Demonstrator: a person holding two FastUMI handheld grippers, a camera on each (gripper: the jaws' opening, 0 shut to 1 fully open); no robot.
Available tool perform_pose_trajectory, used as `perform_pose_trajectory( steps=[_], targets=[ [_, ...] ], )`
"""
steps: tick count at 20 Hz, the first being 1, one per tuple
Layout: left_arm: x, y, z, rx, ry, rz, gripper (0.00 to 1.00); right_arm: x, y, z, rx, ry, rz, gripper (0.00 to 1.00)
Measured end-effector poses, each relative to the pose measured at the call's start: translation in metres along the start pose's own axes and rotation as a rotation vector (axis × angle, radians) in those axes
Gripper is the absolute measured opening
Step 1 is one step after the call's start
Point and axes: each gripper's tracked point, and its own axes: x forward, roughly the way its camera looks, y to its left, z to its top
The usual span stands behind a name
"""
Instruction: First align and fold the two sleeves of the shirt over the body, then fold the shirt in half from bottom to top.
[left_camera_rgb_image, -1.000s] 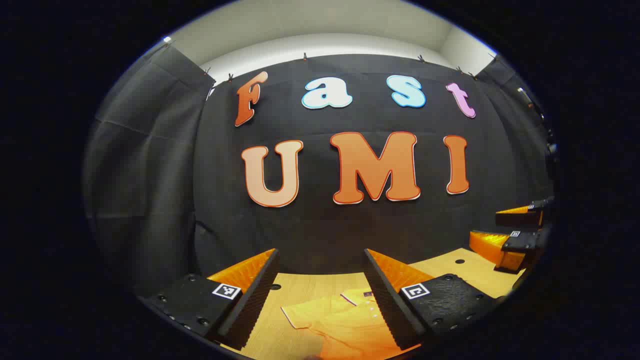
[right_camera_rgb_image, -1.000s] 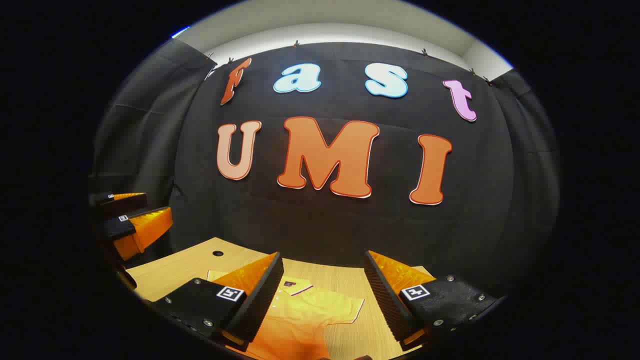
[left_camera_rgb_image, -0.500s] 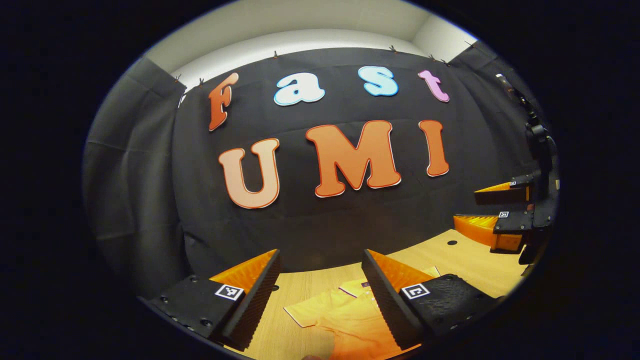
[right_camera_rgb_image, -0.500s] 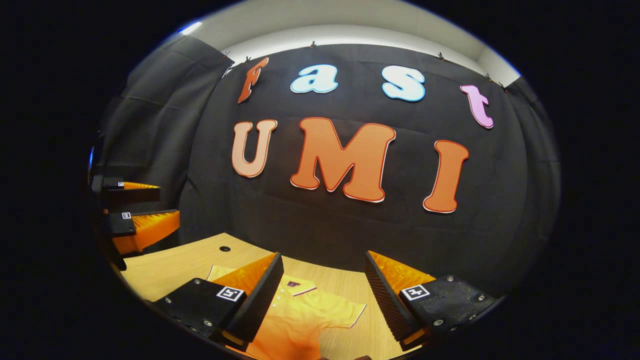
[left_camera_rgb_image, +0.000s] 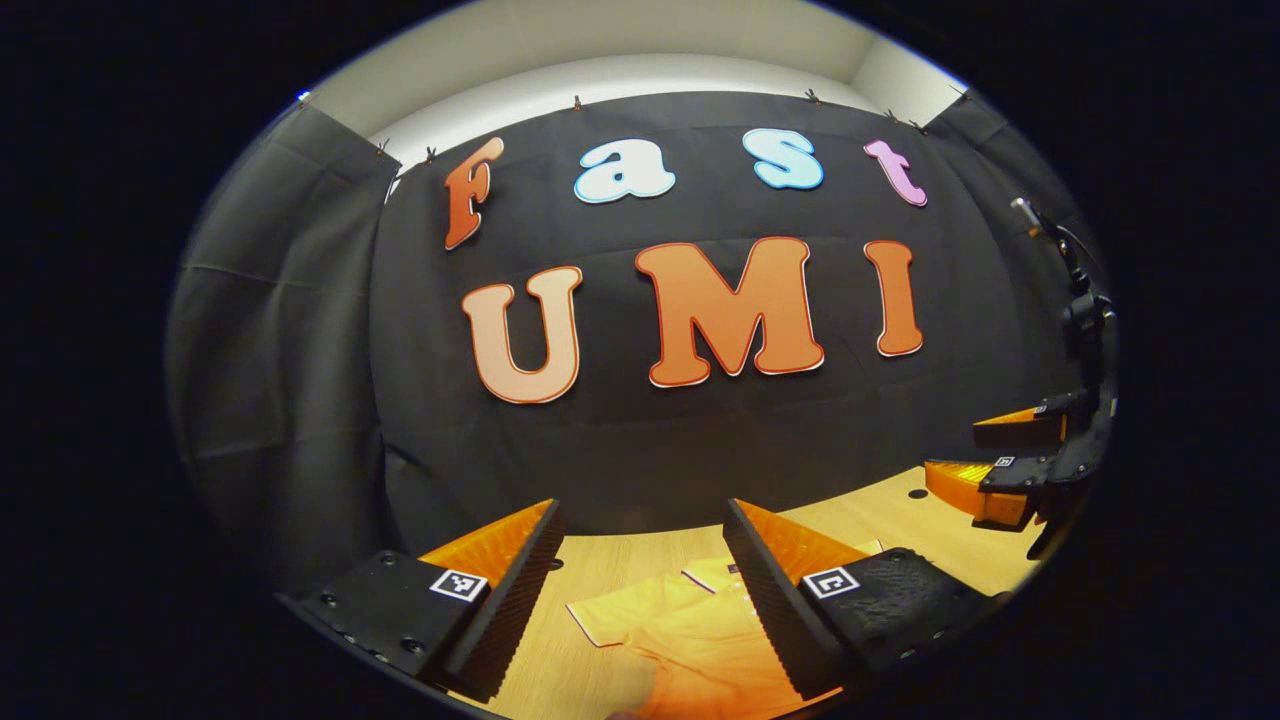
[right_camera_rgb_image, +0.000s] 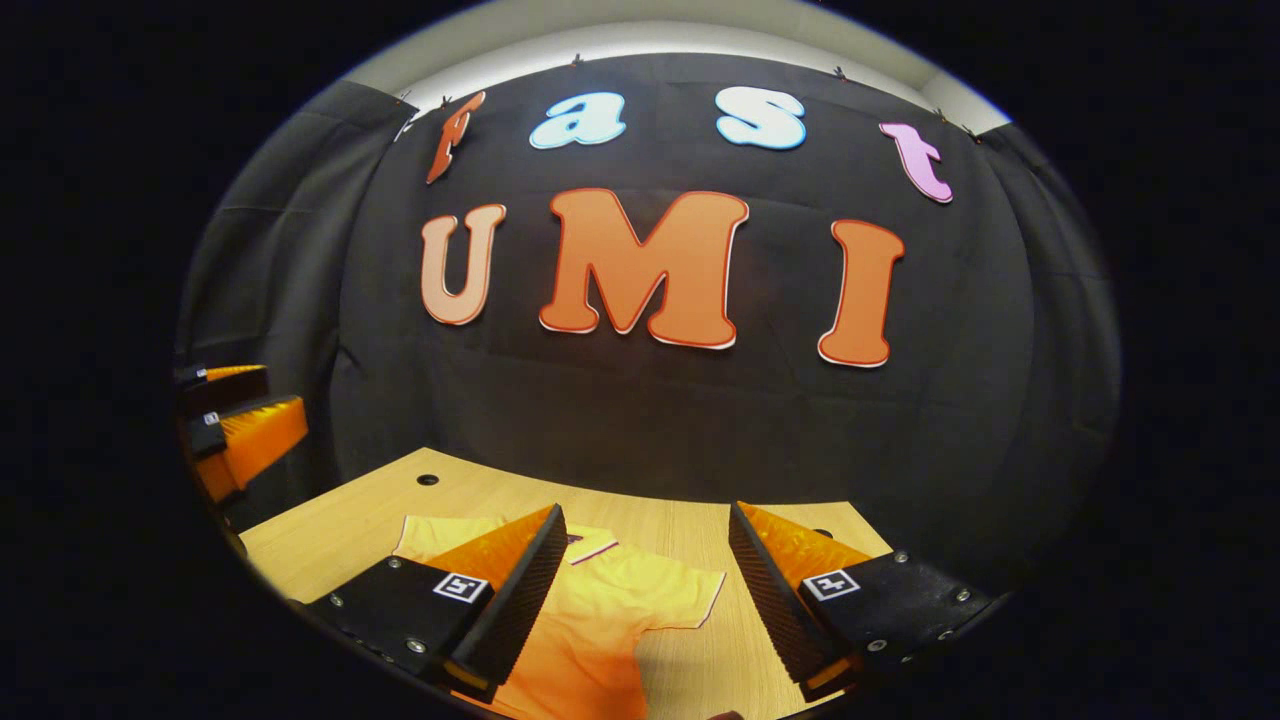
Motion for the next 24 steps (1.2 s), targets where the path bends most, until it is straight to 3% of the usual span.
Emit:
perform_pose_trajectory(
  steps=[7, 16, 20, 24],
  targets=[
    [-0.009, 0.011, -0.003, 0.021, 0.026, 0.068, 0.99, 0.058, -0.024, -0.046, -0.026, 0.157, 0.009, 0.99],
    [-0.025, 0.031, -0.029, 0.016, 0.114, 0.206, 0.99, 0.117, -0.039, -0.127, 0.05, 0.463, 0.021, 0.98],
    [-0.036, 0.041, -0.039, 0.012, 0.141, 0.278, 0.99, 0.134, -0.048, -0.167, 0.098, 0.63, 0.006, 0.93],
    [-0.038, 0.035, -0.05, 0.016, 0.185, 0.295, 0.99, 0.151, -0.058, -0.198, 0.101, 0.744, -0.012, 0.89]
  ],
)
